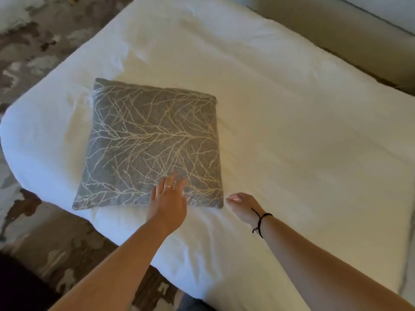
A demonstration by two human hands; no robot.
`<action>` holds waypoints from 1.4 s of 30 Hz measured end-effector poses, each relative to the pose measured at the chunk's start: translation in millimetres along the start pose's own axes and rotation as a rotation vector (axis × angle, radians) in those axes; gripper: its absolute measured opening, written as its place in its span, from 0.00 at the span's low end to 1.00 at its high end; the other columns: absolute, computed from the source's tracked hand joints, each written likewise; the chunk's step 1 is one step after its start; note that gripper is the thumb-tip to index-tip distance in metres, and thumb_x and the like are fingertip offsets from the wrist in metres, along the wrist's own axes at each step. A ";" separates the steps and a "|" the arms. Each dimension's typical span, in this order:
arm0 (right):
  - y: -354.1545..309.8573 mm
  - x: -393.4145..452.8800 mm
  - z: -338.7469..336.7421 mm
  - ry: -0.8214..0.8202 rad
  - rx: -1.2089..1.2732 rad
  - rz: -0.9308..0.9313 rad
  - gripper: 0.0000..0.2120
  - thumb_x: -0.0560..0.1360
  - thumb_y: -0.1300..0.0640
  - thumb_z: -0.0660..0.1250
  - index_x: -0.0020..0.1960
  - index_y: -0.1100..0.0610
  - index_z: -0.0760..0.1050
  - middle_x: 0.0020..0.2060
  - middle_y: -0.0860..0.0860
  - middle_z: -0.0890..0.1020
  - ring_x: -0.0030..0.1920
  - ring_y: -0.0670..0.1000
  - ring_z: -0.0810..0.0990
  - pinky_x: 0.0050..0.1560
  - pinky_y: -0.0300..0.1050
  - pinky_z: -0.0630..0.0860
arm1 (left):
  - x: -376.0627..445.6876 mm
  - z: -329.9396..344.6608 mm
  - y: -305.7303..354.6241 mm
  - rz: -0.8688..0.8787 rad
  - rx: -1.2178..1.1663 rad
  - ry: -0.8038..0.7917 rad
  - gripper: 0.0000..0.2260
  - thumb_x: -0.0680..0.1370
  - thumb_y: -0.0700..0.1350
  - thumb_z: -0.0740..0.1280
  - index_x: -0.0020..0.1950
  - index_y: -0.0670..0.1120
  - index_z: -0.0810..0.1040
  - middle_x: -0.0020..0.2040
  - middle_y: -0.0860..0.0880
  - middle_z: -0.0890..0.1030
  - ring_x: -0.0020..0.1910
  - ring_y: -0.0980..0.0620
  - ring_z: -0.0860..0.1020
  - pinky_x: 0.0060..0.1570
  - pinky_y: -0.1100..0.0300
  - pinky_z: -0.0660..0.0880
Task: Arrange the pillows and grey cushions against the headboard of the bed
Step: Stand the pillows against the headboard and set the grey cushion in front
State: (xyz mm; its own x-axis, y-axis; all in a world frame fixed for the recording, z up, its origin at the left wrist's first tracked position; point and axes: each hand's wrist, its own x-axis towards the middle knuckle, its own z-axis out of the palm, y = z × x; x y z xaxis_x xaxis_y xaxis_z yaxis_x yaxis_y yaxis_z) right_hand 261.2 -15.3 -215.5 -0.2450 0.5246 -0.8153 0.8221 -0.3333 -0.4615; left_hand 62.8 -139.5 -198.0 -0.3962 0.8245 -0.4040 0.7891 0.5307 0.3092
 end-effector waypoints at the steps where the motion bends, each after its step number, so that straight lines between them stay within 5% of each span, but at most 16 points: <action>1: -3.3 13.3 6.6 -0.002 0.024 0.047 0.19 0.78 0.46 0.63 0.62 0.56 0.77 0.57 0.52 0.80 0.56 0.53 0.79 0.52 0.45 0.74 | 7.3 4.2 -8.7 0.013 0.026 -0.016 0.25 0.81 0.48 0.60 0.77 0.57 0.56 0.81 0.47 0.52 0.79 0.43 0.50 0.76 0.41 0.53; 5: -14.9 50.7 25.5 0.025 0.060 0.156 0.27 0.78 0.41 0.62 0.64 0.62 0.74 0.63 0.59 0.78 0.59 0.59 0.78 0.63 0.56 0.74 | 30.2 14.8 -35.0 0.045 0.129 -0.097 0.32 0.80 0.50 0.64 0.77 0.60 0.49 0.81 0.50 0.40 0.79 0.42 0.44 0.75 0.35 0.48; 9: -27.8 71.6 39.1 0.039 0.260 0.234 0.27 0.71 0.35 0.68 0.57 0.57 0.75 0.57 0.51 0.78 0.54 0.55 0.76 0.64 0.56 0.72 | 43.5 18.4 -41.2 0.069 0.184 -0.081 0.40 0.75 0.49 0.71 0.77 0.61 0.47 0.81 0.48 0.47 0.78 0.40 0.50 0.71 0.32 0.57; 14: -51.1 72.4 43.9 0.163 0.428 0.289 0.18 0.65 0.41 0.78 0.41 0.55 0.79 0.40 0.50 0.81 0.40 0.54 0.80 0.35 0.47 0.76 | 40.8 13.0 -41.1 0.057 0.211 -0.056 0.45 0.73 0.53 0.73 0.77 0.60 0.43 0.81 0.48 0.48 0.78 0.40 0.52 0.70 0.33 0.59; 18: -66.9 54.8 37.6 0.088 0.560 0.165 0.13 0.67 0.47 0.78 0.45 0.53 0.83 0.37 0.51 0.87 0.36 0.53 0.86 0.31 0.43 0.79 | 38.1 -4.1 -38.3 0.016 0.189 -0.001 0.52 0.67 0.64 0.75 0.78 0.59 0.42 0.81 0.48 0.49 0.78 0.40 0.53 0.69 0.31 0.61; 23: -73.7 -2.0 11.4 0.059 0.634 -0.080 0.09 0.72 0.54 0.74 0.51 0.56 0.83 0.41 0.53 0.87 0.42 0.54 0.86 0.40 0.50 0.83 | 26.8 -28.2 -4.0 0.022 0.146 0.006 0.60 0.63 0.68 0.74 0.77 0.61 0.32 0.81 0.51 0.39 0.79 0.39 0.46 0.67 0.25 0.57; 28: -42.3 -83.2 -64.1 0.228 0.596 -0.264 0.05 0.72 0.56 0.73 0.45 0.57 0.84 0.40 0.56 0.87 0.41 0.56 0.86 0.47 0.59 0.83 | -6.3 -34.3 87.2 0.145 -0.087 0.032 0.59 0.63 0.59 0.77 0.75 0.65 0.33 0.80 0.57 0.38 0.79 0.40 0.45 0.67 0.28 0.61; 34: 39.4 -222.6 -181.9 0.611 0.434 -0.402 0.15 0.70 0.58 0.72 0.38 0.70 0.72 0.35 0.66 0.79 0.35 0.60 0.81 0.34 0.57 0.75 | -87.2 -28.3 256.9 0.437 -0.334 0.038 0.60 0.60 0.65 0.77 0.75 0.67 0.33 0.80 0.60 0.38 0.80 0.44 0.48 0.67 0.34 0.68; 39: 134.1 -340.8 -260.1 0.884 0.301 -0.513 0.14 0.72 0.57 0.71 0.31 0.53 0.70 0.26 0.45 0.74 0.28 0.43 0.72 0.30 0.37 0.67 | -171.5 -9.2 396.7 0.629 -0.435 0.067 0.61 0.58 0.72 0.74 0.76 0.65 0.34 0.80 0.61 0.47 0.74 0.46 0.65 0.46 0.42 0.80; 42: 212.0 -384.4 -300.6 1.086 0.364 -0.506 0.17 0.70 0.53 0.71 0.31 0.52 0.64 0.26 0.45 0.70 0.29 0.47 0.71 0.30 0.44 0.67 | -217.1 10.7 470.4 0.749 -0.434 -0.010 0.57 0.60 0.70 0.73 0.75 0.69 0.35 0.79 0.59 0.58 0.66 0.48 0.75 0.44 0.44 0.81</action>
State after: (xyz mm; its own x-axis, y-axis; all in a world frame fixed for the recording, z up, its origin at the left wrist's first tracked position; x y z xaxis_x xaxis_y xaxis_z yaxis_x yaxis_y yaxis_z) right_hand 684.2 -52.1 105.2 0.2006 0.9734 0.1110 0.5274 -0.0118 -0.8495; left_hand 525.0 -70.9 26.0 0.1625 0.9862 0.0311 0.5905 -0.1224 0.7977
